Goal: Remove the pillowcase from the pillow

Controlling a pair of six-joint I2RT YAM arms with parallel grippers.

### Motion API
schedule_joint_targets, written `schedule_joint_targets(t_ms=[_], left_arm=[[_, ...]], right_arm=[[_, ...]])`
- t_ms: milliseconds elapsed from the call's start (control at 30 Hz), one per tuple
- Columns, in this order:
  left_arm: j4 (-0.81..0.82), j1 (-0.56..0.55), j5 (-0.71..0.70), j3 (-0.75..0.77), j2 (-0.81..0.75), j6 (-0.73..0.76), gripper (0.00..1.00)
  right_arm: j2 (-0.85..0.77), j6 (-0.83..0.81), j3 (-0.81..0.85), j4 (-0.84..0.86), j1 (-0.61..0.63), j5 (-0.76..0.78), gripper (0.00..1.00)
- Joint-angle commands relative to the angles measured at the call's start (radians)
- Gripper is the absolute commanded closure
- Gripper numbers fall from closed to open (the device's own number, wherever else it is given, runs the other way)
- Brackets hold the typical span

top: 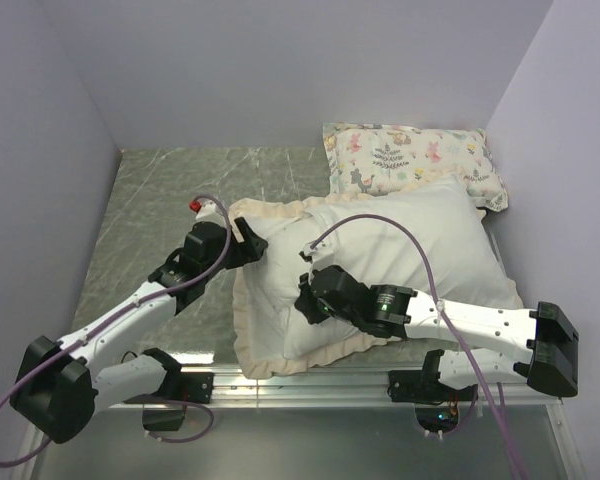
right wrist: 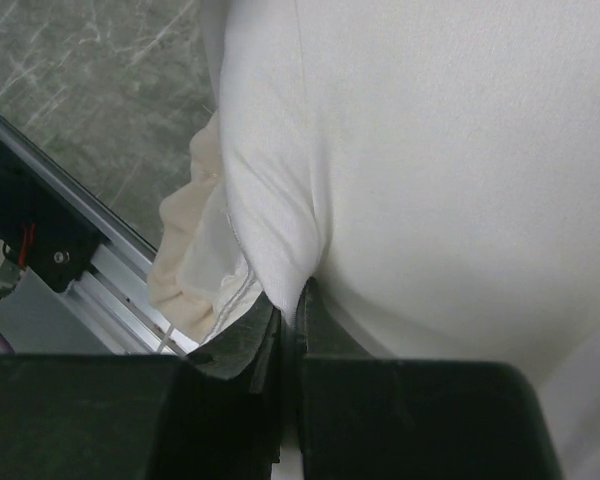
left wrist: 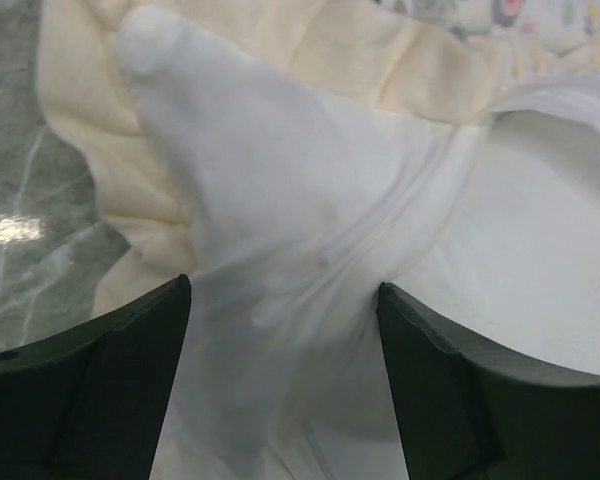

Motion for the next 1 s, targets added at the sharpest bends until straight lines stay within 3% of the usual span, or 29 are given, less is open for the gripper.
schedule_joint_targets(t_ms=[0,100,200,233,333,433,667,733,800,833,900,933,967], left_arm=[[-0.022,-0.005,-0.154,-0.012,0.029,0.007,0.20],[-0.067,-0.001,-0.326,0.001,0.049,-0.033,0.29],[-0.044,0.031,-0.382,0.004,0.047,-0.053,0.44],[-0.040,0.042,-0.393,0.017,0.050,-0.056,0.58],[-0.023,0.087,-0.408,0.057,0.079,-0.064,0.83],[0.002,0.131,-0.397,0.102,0.163,-0.056,1.00],[0.129,0.241,-0.226,0.091,0.303,-0.079,0.99],[0.241,0.281,-0.138,0.045,0.323,-0.068,1.00],[0.392,0.292,0.007,-0.011,0.322,-0.057,0.88],[0.425,0.292,0.053,-0.019,0.326,-0.045,0.72],[0.467,0.292,0.167,-0.019,0.331,-0.039,0.56],[0.493,0.292,0.193,-0.022,0.326,-0.045,0.41],[0.502,0.292,0.207,-0.025,0.322,-0.047,0.33]], right_arm=[[-0.009,0.012,0.038,-0.034,0.006,0.030,1.00],[-0.029,0.018,0.025,-0.040,0.006,0.030,1.00],[-0.055,0.028,-0.001,-0.042,0.006,0.029,1.00],[-0.064,0.031,-0.012,-0.045,0.006,0.032,1.00],[-0.097,0.035,-0.035,-0.052,0.010,0.024,1.00],[-0.140,0.046,-0.058,-0.054,0.014,0.021,1.00],[-0.241,0.066,-0.071,-0.077,0.014,0.049,1.00],[-0.255,0.072,-0.060,-0.075,0.014,0.058,1.00],[-0.258,0.068,-0.040,-0.071,0.013,0.067,1.00],[-0.252,0.066,-0.011,-0.065,0.014,0.072,1.00],[-0.226,0.049,0.026,-0.051,0.011,0.069,1.00],[-0.216,0.040,0.066,-0.024,0.007,0.052,1.00],[-0.189,0.013,0.084,-0.004,0.000,0.000,1.00]])
